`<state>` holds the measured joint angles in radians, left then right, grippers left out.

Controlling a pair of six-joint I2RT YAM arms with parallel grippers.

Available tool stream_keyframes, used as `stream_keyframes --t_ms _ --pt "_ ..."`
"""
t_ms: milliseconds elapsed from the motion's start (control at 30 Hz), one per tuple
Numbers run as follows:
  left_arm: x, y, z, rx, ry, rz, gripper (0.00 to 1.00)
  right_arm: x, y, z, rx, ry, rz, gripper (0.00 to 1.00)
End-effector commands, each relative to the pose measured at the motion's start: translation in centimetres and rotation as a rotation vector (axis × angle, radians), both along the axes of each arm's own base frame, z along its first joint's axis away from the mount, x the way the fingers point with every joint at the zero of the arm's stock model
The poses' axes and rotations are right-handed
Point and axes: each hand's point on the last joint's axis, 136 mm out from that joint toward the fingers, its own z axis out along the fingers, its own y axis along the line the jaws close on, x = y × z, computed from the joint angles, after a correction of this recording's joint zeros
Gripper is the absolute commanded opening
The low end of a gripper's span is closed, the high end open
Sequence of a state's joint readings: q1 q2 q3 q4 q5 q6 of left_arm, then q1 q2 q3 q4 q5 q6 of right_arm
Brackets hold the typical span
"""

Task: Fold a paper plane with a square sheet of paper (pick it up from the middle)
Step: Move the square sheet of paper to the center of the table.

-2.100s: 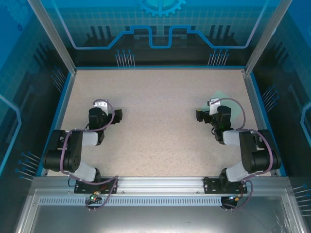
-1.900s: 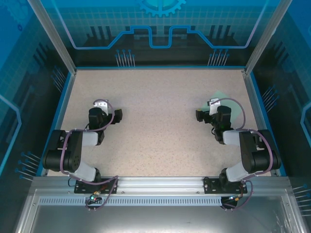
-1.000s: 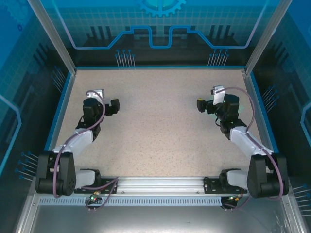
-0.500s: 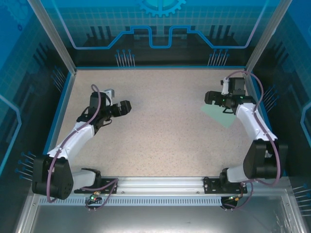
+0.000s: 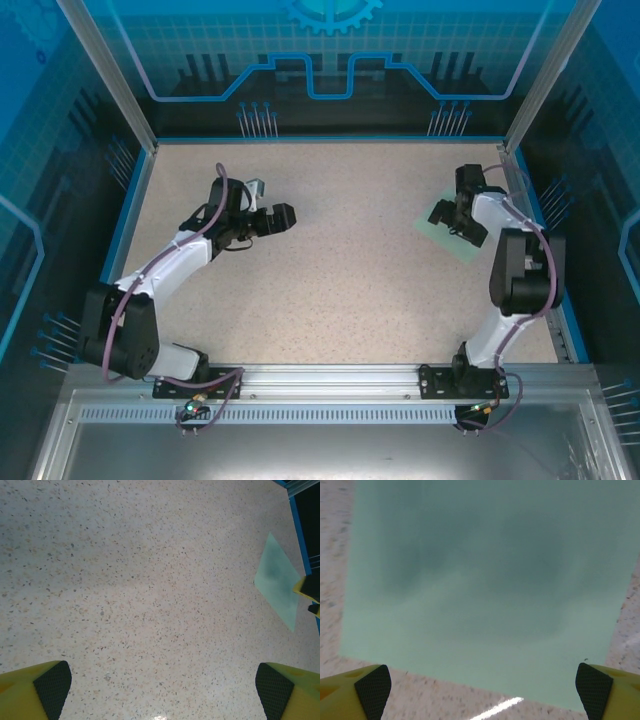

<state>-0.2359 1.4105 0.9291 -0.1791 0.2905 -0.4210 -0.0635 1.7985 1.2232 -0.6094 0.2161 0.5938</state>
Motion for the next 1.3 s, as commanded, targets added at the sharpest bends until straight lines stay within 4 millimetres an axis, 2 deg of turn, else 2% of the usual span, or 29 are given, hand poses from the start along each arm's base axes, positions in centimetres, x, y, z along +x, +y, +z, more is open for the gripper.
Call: stream_keyframes --t_ms 0,167,467,667,1033,1267 --pt "0.4 -1.0 1.5 -0.039 -0.012 -0.024 0.99 0.8 0.2 -0.4 -0.023 0.036 -0.063 0.99" --pt "0.1 -0.7 1.4 -0.014 -0.008 -0.029 0.99 2.2 1.6 -2.1 0.0 0.076 -0.071 0.99" --pt "-0.7 -0.2 0.7 0.04 0.017 -0.044 0.99 2.3 3.3 -5.6 0.0 0.188 -0.068 0.99" --pt "-0.4 -0.3 0.6 0.029 0.029 -0.04 0.99 2.6 4.7 -5.6 -0.02 0.216 0.003 0.99" --pt "-0.7 -0.2 -0.2 0.03 0.054 -0.032 0.99 0.2 6.8 -3.9 -0.038 0.235 0.211 0.99" --pt "-1.3 -0.2 -0.1 0.018 0.053 -0.028 0.99 -0.8 8.1 -2.9 -0.049 0.234 0.27 0.99"
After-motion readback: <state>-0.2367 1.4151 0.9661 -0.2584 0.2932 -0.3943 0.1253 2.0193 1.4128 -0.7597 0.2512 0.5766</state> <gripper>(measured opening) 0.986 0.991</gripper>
